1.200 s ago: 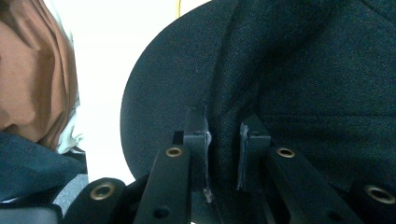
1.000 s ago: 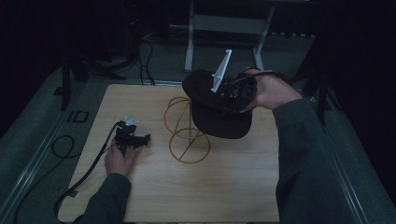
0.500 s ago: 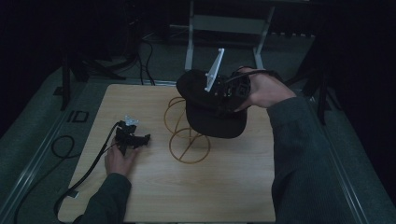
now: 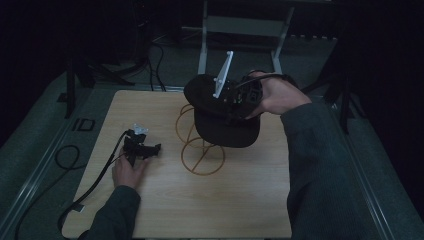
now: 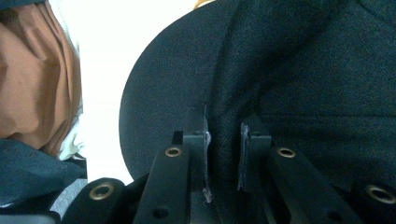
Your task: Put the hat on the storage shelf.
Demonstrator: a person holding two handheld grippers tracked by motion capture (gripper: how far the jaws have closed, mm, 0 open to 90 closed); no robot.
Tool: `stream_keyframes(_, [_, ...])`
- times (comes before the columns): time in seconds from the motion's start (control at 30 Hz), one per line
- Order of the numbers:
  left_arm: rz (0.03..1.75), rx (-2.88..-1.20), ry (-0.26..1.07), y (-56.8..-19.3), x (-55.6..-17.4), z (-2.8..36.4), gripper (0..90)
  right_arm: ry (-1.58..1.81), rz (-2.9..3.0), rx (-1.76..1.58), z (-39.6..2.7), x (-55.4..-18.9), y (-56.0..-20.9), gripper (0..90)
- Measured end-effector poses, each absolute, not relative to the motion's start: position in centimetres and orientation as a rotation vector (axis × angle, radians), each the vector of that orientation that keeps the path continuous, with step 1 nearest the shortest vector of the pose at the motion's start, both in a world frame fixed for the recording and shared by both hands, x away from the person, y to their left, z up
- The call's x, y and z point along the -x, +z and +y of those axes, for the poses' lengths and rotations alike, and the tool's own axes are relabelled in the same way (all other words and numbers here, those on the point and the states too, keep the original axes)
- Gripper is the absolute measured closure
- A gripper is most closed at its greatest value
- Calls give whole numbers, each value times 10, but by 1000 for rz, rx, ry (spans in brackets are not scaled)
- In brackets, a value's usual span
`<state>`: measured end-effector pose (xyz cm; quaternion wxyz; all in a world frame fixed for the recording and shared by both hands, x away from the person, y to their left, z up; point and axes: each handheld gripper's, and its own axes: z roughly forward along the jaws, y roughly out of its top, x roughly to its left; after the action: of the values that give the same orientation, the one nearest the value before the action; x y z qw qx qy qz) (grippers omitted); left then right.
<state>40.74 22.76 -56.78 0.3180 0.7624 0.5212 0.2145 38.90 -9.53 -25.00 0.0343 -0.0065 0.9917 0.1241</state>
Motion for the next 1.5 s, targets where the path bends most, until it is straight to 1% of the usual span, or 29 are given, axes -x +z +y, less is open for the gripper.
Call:
stream_keyframes(0.6, [1374, -2003, 566, -568, -408, 228, 134, 373, 3051, 51, -84, -389, -251, 772])
stream_keyframes(1.5, [1374, -2004, 566, -568, -408, 228, 134, 366, 3047, 132, -61, -380, -256, 771])
